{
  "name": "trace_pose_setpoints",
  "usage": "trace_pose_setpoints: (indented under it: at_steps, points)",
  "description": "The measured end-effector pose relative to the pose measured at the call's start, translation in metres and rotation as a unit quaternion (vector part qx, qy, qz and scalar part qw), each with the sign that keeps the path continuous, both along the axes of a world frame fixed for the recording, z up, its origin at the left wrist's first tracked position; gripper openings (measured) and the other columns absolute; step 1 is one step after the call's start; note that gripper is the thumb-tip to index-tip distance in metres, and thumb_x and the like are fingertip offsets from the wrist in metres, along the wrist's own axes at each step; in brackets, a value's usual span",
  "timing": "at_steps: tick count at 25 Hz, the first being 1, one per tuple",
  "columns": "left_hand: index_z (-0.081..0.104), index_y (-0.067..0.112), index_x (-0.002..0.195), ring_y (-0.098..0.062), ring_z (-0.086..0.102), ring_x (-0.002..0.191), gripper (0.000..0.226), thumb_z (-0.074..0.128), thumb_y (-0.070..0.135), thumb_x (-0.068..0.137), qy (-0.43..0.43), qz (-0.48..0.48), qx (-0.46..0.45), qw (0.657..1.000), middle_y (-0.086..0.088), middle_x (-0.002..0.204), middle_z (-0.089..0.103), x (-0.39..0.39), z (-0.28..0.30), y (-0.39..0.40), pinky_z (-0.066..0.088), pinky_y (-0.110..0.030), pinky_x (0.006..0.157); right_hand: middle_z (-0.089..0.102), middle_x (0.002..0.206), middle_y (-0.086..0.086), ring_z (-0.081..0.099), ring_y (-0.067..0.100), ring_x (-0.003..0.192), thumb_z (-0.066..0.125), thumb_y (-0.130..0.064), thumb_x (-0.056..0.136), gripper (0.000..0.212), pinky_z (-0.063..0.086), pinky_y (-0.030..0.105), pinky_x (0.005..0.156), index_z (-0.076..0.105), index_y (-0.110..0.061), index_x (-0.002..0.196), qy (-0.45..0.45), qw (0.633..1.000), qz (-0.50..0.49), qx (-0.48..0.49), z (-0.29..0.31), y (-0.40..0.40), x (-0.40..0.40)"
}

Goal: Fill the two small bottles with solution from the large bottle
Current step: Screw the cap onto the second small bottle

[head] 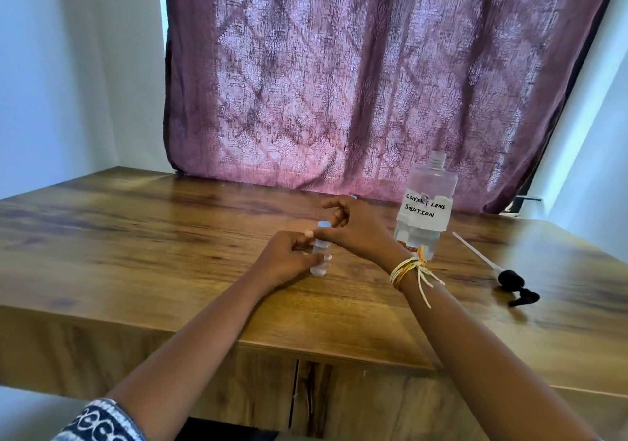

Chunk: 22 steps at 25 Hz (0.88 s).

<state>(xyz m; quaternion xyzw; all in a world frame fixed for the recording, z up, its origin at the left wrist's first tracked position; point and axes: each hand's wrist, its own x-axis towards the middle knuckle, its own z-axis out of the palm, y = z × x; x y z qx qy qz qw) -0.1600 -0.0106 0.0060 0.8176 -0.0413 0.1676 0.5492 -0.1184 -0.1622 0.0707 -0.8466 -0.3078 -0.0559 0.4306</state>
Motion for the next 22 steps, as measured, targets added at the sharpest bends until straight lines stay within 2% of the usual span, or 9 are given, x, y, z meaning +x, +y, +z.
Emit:
trace_pose_setpoints:
  at_steps: [2,4,5,8,10,13,16,19,22]
  points:
    - [0.076,0.011,0.1,-0.012,0.07,0.087,0.024,0.079,0.016,0.077,-0.002,0.001,0.004,1.0,-0.005,0.096,0.077,0.0,0.0,0.0,0.052,-0.031,0.083,0.062,0.108,0.007,0.062,0.015,0.097,0.081,-0.022,0.077,0.07,0.051,0.027,0.086,0.046,-0.011,0.137,0.051,0.998,0.034,0.007,-0.003,-0.001,-0.001]
    - [0.076,0.011,0.101,-0.008,0.068,0.085,0.024,0.078,0.016,0.078,-0.004,-0.01,0.003,1.0,-0.004,0.097,0.077,-0.001,0.0,-0.001,0.051,-0.027,0.082,0.059,0.13,0.011,0.057,0.017,0.122,0.071,-0.001,0.083,0.067,0.05,0.027,0.098,0.04,-0.007,0.142,0.092,0.991,0.087,0.034,-0.003,-0.004,-0.001]
    - [0.076,0.011,0.101,-0.008,0.068,0.086,0.024,0.078,0.017,0.078,-0.003,-0.014,-0.001,1.0,-0.004,0.097,0.077,0.0,0.0,-0.001,0.052,-0.029,0.084,0.059,0.132,0.013,0.056,0.018,0.126,0.064,0.009,0.084,0.063,0.051,0.026,0.097,0.041,-0.004,0.142,0.1,0.988,0.104,0.047,-0.003,-0.006,-0.001]
    - [0.077,0.013,0.102,-0.014,0.071,0.095,0.026,0.079,0.021,0.077,0.006,-0.012,0.001,1.0,-0.002,0.098,0.077,0.0,0.0,0.0,0.053,-0.036,0.092,0.066,0.124,0.015,0.063,0.017,0.116,0.056,0.016,0.084,0.056,0.054,0.023,0.087,0.048,-0.002,0.136,0.094,0.987,0.112,0.067,-0.002,-0.01,0.0]
    - [0.077,0.012,0.103,-0.015,0.071,0.096,0.026,0.078,0.019,0.078,0.002,-0.016,0.001,1.0,-0.003,0.099,0.077,0.001,-0.001,0.001,0.053,-0.039,0.093,0.07,0.11,0.014,0.068,0.014,0.099,0.066,0.009,0.082,0.053,0.055,0.022,0.082,0.054,-0.005,0.132,0.071,0.991,0.084,0.072,-0.003,-0.01,-0.001]
    - [0.076,0.009,0.101,-0.012,0.067,0.092,0.024,0.079,0.013,0.078,-0.014,-0.012,0.008,1.0,-0.008,0.1,0.077,0.001,-0.001,0.0,0.052,-0.042,0.093,0.065,0.089,0.012,0.063,0.012,0.076,0.081,-0.005,0.074,0.055,0.054,0.023,0.074,0.058,-0.006,0.123,0.033,0.996,0.027,0.08,-0.007,-0.005,-0.002]
    - [0.076,0.007,0.1,-0.013,0.067,0.091,0.024,0.079,0.014,0.077,-0.015,-0.002,0.014,1.0,-0.01,0.1,0.077,0.001,-0.001,0.0,0.052,-0.042,0.091,0.063,0.095,0.015,0.062,0.02,0.083,0.084,-0.012,0.072,0.061,0.055,0.037,0.083,0.055,-0.008,0.126,0.041,0.994,0.012,0.1,-0.008,-0.001,-0.004]
    - [0.077,0.011,0.101,-0.013,0.071,0.094,0.025,0.078,0.018,0.078,-0.005,-0.009,0.007,1.0,-0.003,0.098,0.078,0.0,0.0,0.0,0.053,-0.036,0.091,0.062,0.122,0.024,0.063,0.029,0.111,0.068,0.005,0.083,0.058,0.051,0.041,0.098,0.046,-0.006,0.136,0.105,0.983,0.072,0.131,-0.003,-0.006,-0.006]
    - [0.077,0.014,0.101,-0.007,0.07,0.088,0.024,0.079,0.02,0.077,-0.001,-0.008,0.008,1.0,0.0,0.096,0.078,0.001,0.0,-0.001,0.052,-0.029,0.083,0.062,0.125,0.026,0.06,0.03,0.119,0.053,0.017,0.086,0.057,0.049,0.042,0.1,0.045,-0.005,0.137,0.11,0.983,0.095,0.11,-0.002,-0.012,-0.005]
